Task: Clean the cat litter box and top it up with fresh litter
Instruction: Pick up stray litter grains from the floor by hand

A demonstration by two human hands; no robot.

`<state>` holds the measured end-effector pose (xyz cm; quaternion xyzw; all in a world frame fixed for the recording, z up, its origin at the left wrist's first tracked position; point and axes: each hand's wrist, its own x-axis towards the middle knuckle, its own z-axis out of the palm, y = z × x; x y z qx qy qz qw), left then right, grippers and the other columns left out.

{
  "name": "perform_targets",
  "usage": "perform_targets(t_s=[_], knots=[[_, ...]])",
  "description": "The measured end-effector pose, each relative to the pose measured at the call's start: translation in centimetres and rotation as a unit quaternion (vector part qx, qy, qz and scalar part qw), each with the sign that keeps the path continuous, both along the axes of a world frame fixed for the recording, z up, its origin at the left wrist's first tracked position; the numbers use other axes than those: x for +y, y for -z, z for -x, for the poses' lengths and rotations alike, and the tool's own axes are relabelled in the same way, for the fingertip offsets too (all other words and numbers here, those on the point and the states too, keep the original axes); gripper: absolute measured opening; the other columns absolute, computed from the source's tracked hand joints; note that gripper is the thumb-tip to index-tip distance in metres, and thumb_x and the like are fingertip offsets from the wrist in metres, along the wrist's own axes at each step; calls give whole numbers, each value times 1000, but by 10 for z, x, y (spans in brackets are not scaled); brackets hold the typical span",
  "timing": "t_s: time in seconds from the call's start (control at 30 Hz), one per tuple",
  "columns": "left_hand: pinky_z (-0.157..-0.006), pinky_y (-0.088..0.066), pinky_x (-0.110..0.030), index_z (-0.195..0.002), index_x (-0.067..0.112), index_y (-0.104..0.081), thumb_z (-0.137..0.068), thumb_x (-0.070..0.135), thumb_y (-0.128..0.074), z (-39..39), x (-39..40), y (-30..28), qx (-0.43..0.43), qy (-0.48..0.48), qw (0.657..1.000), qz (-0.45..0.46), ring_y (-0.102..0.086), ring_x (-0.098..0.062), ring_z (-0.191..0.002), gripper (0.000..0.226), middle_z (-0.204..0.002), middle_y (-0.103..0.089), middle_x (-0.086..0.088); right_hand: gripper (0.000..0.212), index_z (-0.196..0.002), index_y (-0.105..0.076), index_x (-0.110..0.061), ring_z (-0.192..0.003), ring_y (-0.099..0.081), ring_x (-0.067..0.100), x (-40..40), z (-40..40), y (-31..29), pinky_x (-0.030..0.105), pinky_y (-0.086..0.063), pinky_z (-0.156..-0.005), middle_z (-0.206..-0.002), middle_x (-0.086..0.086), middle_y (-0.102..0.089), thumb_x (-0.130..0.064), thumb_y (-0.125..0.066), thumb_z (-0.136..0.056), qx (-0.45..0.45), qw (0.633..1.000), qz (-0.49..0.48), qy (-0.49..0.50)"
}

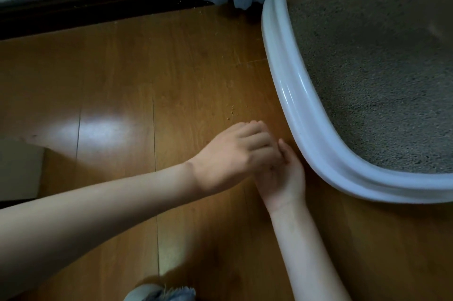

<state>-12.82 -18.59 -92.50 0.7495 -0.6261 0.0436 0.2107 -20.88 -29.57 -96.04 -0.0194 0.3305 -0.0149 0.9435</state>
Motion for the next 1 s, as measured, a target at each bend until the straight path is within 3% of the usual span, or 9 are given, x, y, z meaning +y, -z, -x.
perform_targets(t_s=[0.07,0.13,0.23,0.3,0.4,0.63,0.83,1.0], knots=[[-71,-44,-32,-100,5,-72,-94,11,-63,-16,3,1,33,-60,997,40,-55,-22,-82,12,-92,-65,-8,38,-101,-71,8,-97,-69,29,-1,0,-2,35,-51,-91,-106,23,-69,-16,-45,-89,32,999,26,34],[-71,-45,-30,-98,6,-71,-94,12,-63,-39,11,6,61,-155,985,48,-54,-18,-82,11,-90,-64,-6,39,-101,-70,11,-106,-66,35,0,-1,-3,43,-50,-94,-115,26,-65,-15,-43,-93,14,998,24,48],[-79,-48,-32,-114,11,-66,-91,28,-65,-69,32,22,110,-267,956,-54,-54,-20,-95,29,-104,-61,-5,43,-102,-69,13,-115,-60,38,0,1,-8,45,-49,-97,-123,28,-60,-16,-38,-98,6,999,16,35],[-85,-49,-35,-129,14,-59,-84,44,-68,-77,41,30,135,-270,944,-131,-51,-21,-104,55,-117,-57,-4,43,-102,-69,13,-116,-59,38,-2,3,-9,45,-48,-97,-124,28,-60,-16,-38,-98,-7,999,12,32],[-89,-46,-33,-137,15,-53,-79,50,-73,-79,39,35,148,-280,938,-142,-46,-20,-108,70,-124,-54,-3,43,-104,-68,14,-116,-59,39,-2,4,-12,46,-48,-98,-125,28,-59,-16,-38,-98,-25,999,-1,36],[-85,-49,-39,-122,15,-65,-87,35,-69,-84,27,38,140,-256,951,-103,-53,-21,-101,41,-110,-62,-3,45,-104,-68,13,-116,-60,38,-2,4,-16,46,-48,-98,-125,27,-60,-18,-36,-100,-24,999,-6,42],[-79,-48,-31,-109,10,-72,-91,18,-65,-86,20,42,103,-182,974,-92,-57,-21,-92,21,-101,-67,-5,44,-103,-69,13,-116,-60,38,-1,3,-16,46,-48,-98,-125,27,-60,-18,-37,-99,-22,999,-5,41],[-70,-50,-35,-96,7,-68,-94,19,-52,-83,17,39,69,-156,980,-101,-58,-24,-84,21,-92,-64,-8,44,-104,-68,13,-117,-59,38,0,4,-17,46,-48,-98,-125,27,-59,-17,-37,-99,-21,999,-3,42]])
